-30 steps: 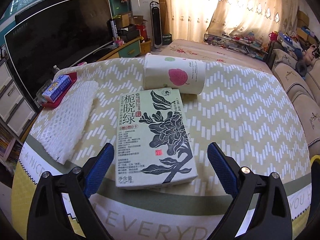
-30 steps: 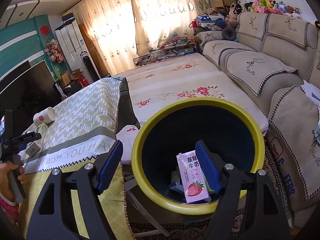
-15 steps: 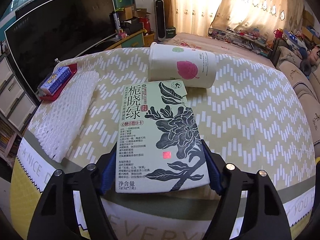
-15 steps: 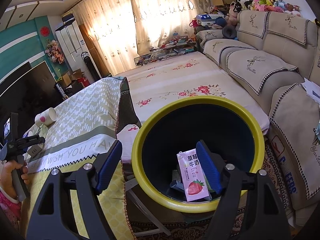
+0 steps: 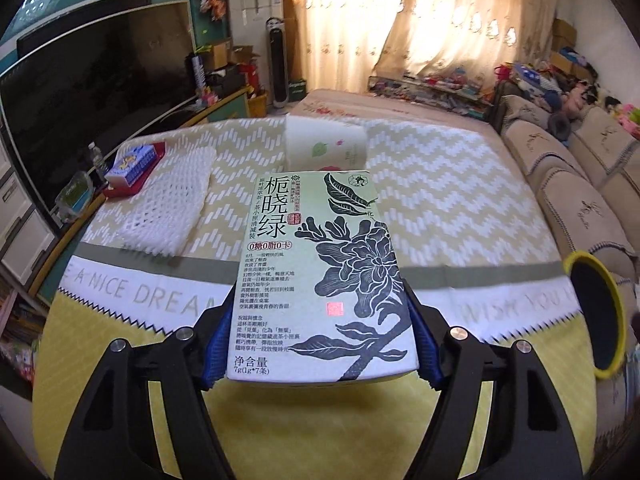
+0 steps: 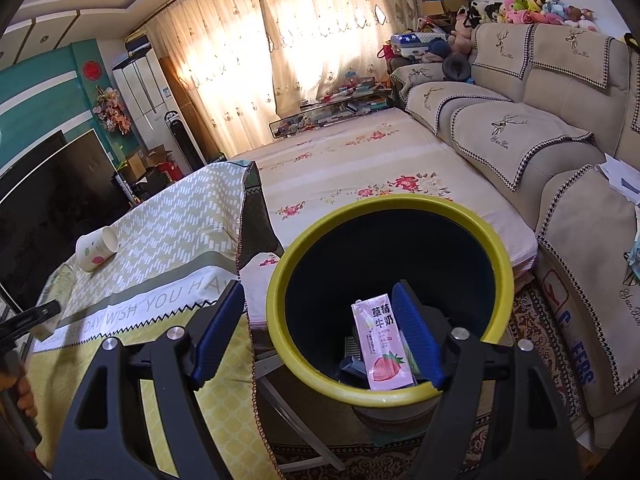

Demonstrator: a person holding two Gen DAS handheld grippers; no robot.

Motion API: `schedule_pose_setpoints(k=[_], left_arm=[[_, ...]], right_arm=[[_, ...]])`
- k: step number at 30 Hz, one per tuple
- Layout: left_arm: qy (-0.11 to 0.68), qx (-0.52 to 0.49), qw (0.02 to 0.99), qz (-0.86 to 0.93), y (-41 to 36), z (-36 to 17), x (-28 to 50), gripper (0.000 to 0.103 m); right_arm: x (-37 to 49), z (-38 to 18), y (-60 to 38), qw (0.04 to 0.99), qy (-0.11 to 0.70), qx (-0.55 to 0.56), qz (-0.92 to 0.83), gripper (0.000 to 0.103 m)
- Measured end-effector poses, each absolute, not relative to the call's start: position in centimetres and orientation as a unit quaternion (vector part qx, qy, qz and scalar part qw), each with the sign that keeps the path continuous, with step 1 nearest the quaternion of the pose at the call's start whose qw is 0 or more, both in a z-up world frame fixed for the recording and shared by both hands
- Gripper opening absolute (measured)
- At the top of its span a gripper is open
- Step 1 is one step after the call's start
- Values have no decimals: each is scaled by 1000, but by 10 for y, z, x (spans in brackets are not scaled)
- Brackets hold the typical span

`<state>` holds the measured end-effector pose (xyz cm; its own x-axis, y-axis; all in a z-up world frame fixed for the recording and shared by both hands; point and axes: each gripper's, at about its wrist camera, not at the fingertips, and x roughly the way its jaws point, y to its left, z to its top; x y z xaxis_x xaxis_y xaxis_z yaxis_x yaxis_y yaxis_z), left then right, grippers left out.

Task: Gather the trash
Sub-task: 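Carry the tea box over the bin and open the left gripper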

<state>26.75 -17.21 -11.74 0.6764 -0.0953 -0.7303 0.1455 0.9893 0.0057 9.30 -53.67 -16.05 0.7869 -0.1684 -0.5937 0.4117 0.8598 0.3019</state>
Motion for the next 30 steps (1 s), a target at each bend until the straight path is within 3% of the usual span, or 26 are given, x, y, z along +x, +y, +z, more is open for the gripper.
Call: schedule_pose_setpoints(k=[12,21,30], left_arm=[[353,74,895,-264,-271,-69,175,72],[370,129,845,-365,-391,-82,154,72],[395,168,813,-394,-485,-127,175,73]], right_arm=[[44,-133,-546,925,244,190,-220,72],[-5,-128,-587,908,225,194,-294,73],[-32,-138,-612,892,227,211,-328,74]])
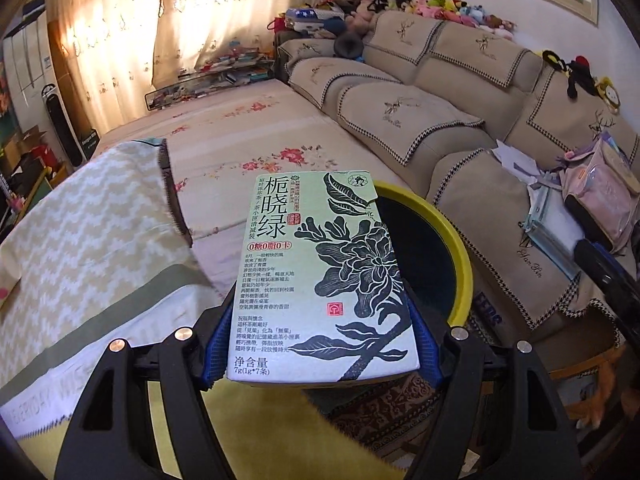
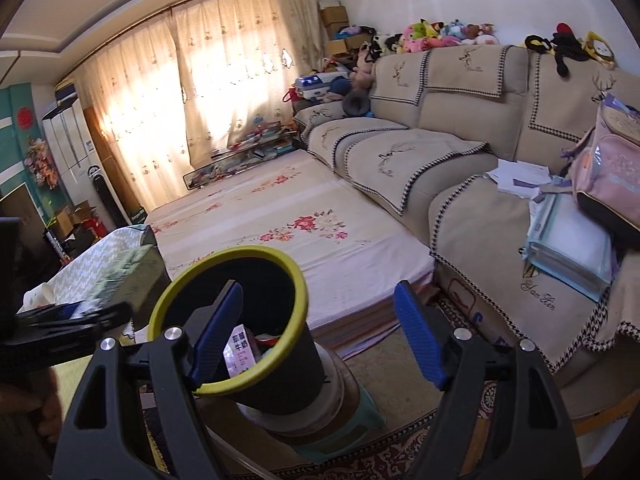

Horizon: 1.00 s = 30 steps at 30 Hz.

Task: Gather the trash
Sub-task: 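Carry the tea box over the bin and open the left gripper, then withdraw the left gripper while the right gripper moves toward the white paper cup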

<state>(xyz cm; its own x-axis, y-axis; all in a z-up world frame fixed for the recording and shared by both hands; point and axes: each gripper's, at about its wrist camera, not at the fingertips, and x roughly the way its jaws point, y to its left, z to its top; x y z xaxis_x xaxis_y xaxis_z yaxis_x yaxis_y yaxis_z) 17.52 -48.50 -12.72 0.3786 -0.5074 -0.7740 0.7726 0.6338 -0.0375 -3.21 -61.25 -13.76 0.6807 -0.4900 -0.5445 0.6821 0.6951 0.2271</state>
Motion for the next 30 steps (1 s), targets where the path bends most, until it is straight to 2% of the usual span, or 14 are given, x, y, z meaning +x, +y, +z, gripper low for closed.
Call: schedule_pose_setpoints(k=[3,6,9,18,23,30], left_arm=[[398,172,814,-386,-496,-137,187,73],[387,154,822,-388,-485,-128,188,84],[367,143,834,-387,-464,-112,188,85],[321,70,886,-328,-326,-69,200,91],[295,48,920,-253,-239,-64,219,92],[308,25,937,-165,-130,-82,258,92]], right_arm=[[-33,-138,-615,891,228,213,-330,76],[-31,-139,-614,892,229,212,-326,76],[-24,-141,-609,895,233,212,-316,76],[34,-135,-570,918,260,185,-234,76],[89,-115,-525,938,270,156,-152,76],[182,-91,-445,946,295,130,-34,76]])
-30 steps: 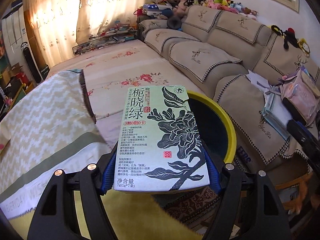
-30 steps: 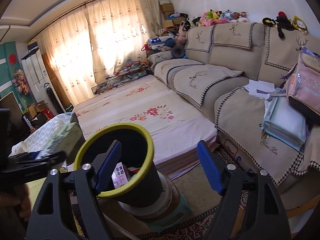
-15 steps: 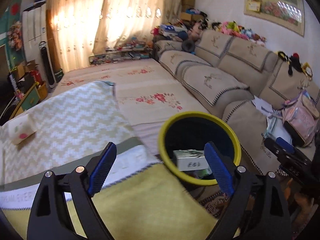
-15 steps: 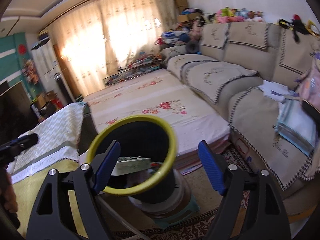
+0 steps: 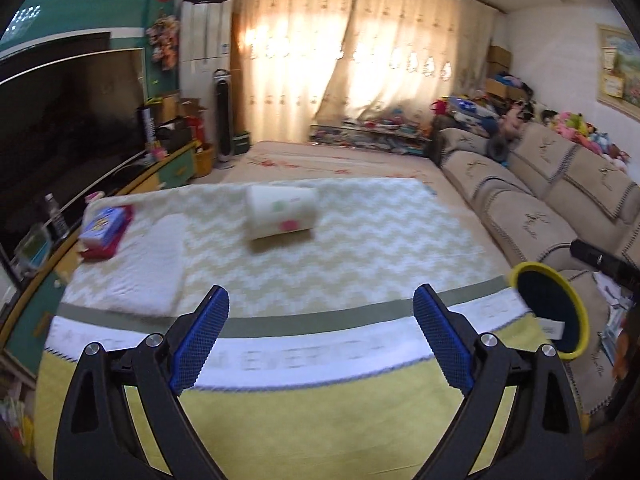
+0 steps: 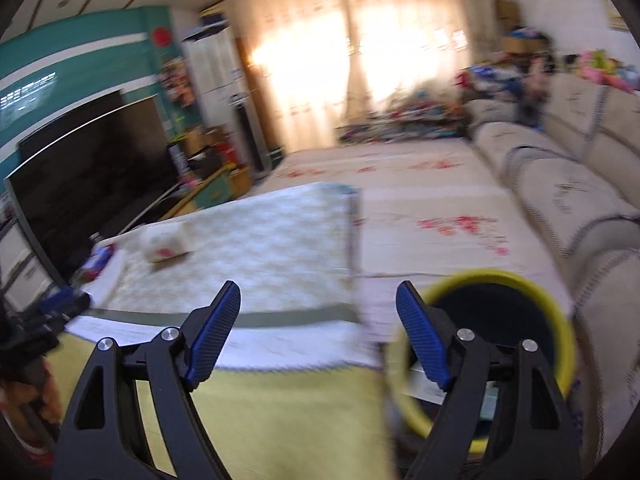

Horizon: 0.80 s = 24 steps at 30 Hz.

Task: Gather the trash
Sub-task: 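Withdraw the left gripper while the right gripper moves toward the white paper cup, then grasp the white paper cup with the right gripper and lift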

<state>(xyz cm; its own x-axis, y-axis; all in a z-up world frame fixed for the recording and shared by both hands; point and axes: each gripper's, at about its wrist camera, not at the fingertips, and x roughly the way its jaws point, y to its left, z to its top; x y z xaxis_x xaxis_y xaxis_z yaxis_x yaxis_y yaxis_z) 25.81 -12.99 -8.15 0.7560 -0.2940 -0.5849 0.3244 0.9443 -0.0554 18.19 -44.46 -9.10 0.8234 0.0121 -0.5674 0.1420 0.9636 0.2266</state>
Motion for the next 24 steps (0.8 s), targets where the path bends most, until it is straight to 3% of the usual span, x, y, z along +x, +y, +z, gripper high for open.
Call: schedule_pose_setpoints(k=[5,8,17,24], left_arm=[[321,18,939,-120,-77,-110,286,92],[334,7,935,-116,-56,-123,299,92],[325,-8,939,-112,-52,-126,296,92],[335,-22,937,-98,-45,-130,294,93]], right_arm=[[245,-85,-384,940,322,108,36,76],[282,-84,-342,938,330,86,66,83],[368,-100,-256,926,358,52,108,92],[417,-118,-234,919,383,38,85,92]])
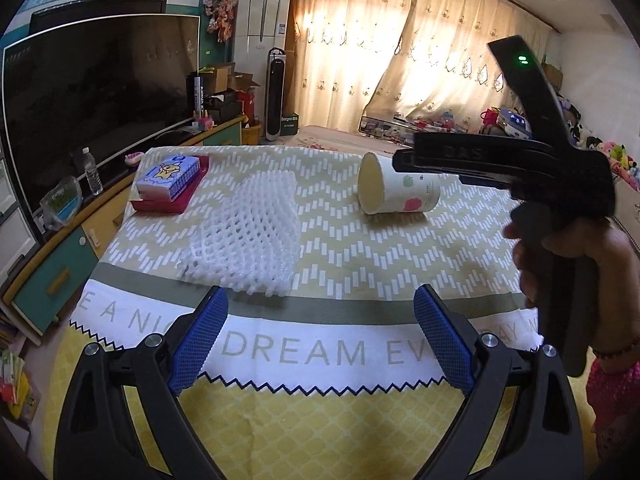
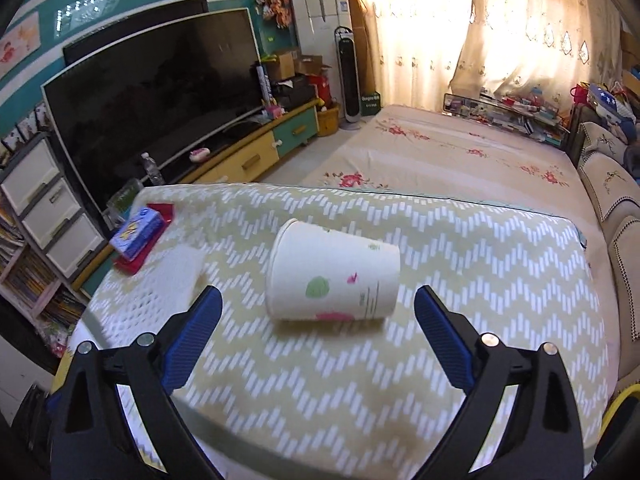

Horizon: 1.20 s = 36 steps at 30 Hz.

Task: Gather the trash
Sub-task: 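Grasp the white paper cup with the right gripper and lift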

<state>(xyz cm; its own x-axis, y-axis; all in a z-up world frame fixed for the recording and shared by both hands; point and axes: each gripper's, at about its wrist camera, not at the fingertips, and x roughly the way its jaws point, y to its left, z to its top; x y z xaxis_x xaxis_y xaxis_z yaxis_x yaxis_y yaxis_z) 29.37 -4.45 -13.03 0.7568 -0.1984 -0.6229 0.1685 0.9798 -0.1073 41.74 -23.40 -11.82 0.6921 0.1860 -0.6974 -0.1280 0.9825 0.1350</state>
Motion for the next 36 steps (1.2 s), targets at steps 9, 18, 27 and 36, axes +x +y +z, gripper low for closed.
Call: schedule_pose_setpoints(k=[9,18,27,36], left_arm=[[352,-28,930,-102,-46,-137,295,93],[359,-32,927,-108,-46,-140,298,93],[357,-28,926,-118,-49,-141,298,93],[355,-21,926,-126,-53,-140,296,93]], right_arm=[[458,-136,-225,905,422,33,54,92],[460,-150,-227,894,443,38,47,80],[386,-116,-261,912,399,67,63,80],[275,-99,-354,936,340,45,-77,81]])
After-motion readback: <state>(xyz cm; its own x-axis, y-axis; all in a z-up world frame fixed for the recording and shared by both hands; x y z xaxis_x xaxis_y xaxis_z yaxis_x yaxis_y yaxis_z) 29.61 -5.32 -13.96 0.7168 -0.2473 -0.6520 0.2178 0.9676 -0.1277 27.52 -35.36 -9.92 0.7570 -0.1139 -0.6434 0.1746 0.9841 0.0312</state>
